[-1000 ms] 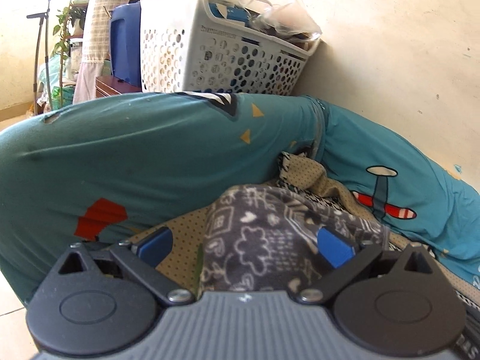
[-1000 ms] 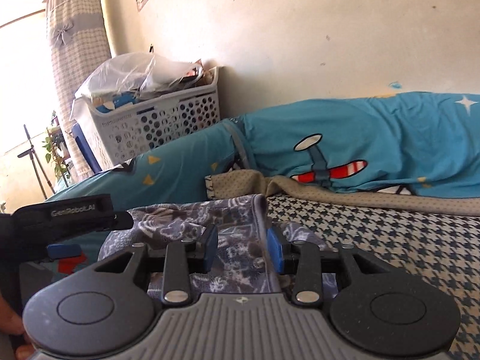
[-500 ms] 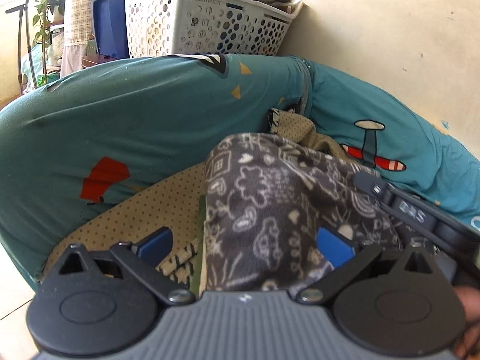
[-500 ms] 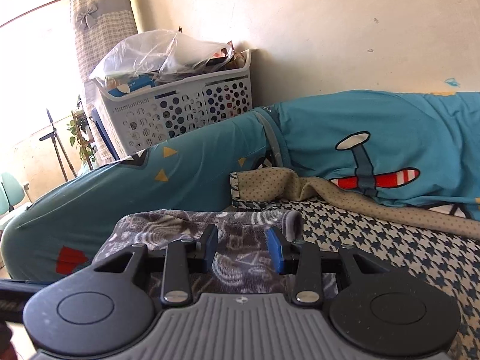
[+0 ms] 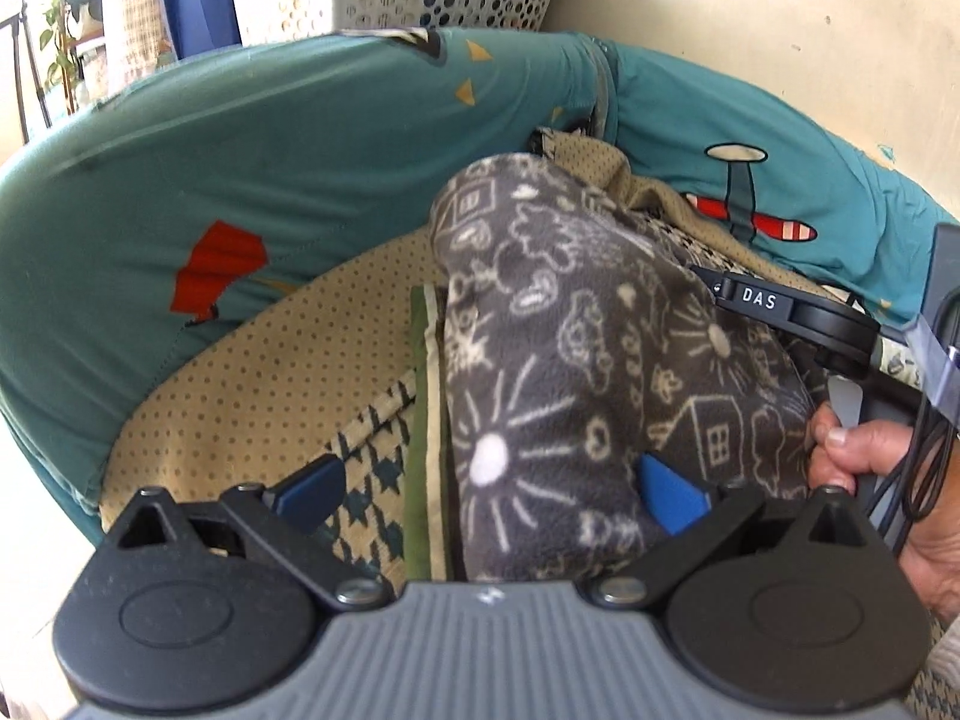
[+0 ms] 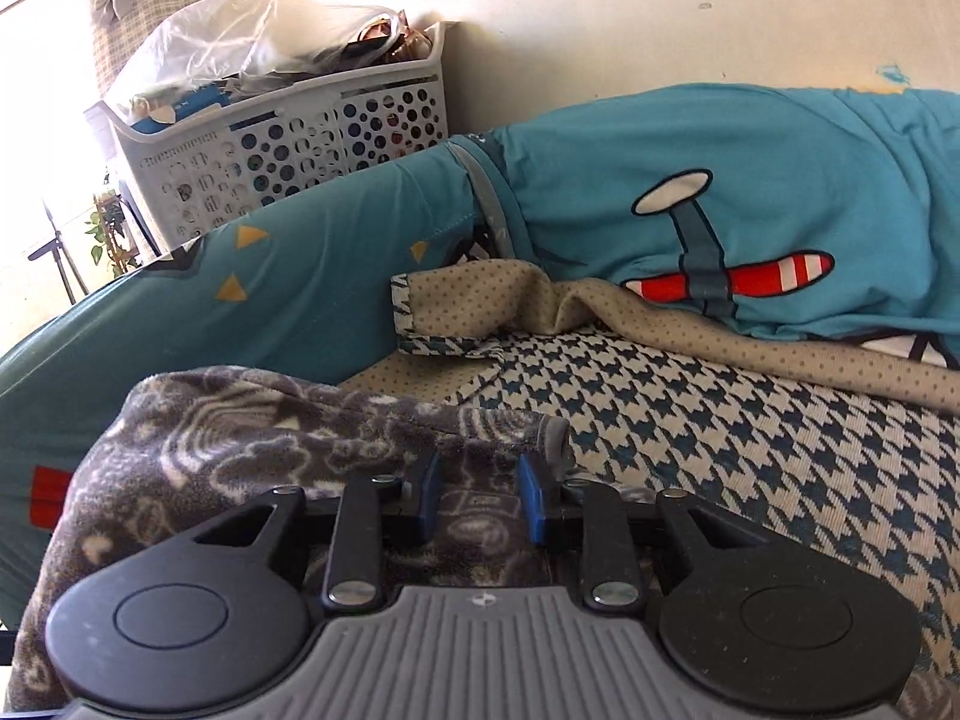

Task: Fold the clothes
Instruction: 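Lower the fleece bundle onto the green-striped garment with both tools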

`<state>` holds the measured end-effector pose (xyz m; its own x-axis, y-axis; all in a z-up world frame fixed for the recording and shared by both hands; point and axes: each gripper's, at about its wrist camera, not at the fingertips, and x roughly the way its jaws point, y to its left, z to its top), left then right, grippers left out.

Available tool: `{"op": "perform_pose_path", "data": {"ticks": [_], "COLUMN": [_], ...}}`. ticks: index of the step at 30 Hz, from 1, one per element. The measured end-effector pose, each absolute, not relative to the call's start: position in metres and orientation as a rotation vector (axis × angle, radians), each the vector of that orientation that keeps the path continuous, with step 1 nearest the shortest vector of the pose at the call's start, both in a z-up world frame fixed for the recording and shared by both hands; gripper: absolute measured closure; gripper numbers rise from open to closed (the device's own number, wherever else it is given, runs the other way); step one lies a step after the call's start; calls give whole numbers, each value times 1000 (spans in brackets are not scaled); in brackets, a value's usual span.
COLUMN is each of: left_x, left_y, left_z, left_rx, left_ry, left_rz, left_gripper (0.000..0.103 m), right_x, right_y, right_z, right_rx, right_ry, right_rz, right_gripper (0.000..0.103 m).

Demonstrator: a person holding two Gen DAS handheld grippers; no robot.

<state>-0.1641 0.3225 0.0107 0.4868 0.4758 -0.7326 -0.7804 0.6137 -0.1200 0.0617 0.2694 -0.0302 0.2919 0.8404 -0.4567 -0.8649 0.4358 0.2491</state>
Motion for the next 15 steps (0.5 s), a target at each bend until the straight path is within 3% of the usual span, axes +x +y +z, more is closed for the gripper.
{"op": "perform_pose_path", "data": {"ticks": [9,15], "left_x": [-168,-188], "left_y": [324,326], "left_z": [8,21], "left_rx": [-485,-533], "left_ry": [737,648], "left_rz": [796,790], "left_gripper": [0,0], "right_x": [55,44], "right_y": [268,241], "right_z": [-24,0], "right_rx": [-76,-30], "right_ry": [552,528], "right_rz": [1119,1111], "right_gripper": [80,73]}}
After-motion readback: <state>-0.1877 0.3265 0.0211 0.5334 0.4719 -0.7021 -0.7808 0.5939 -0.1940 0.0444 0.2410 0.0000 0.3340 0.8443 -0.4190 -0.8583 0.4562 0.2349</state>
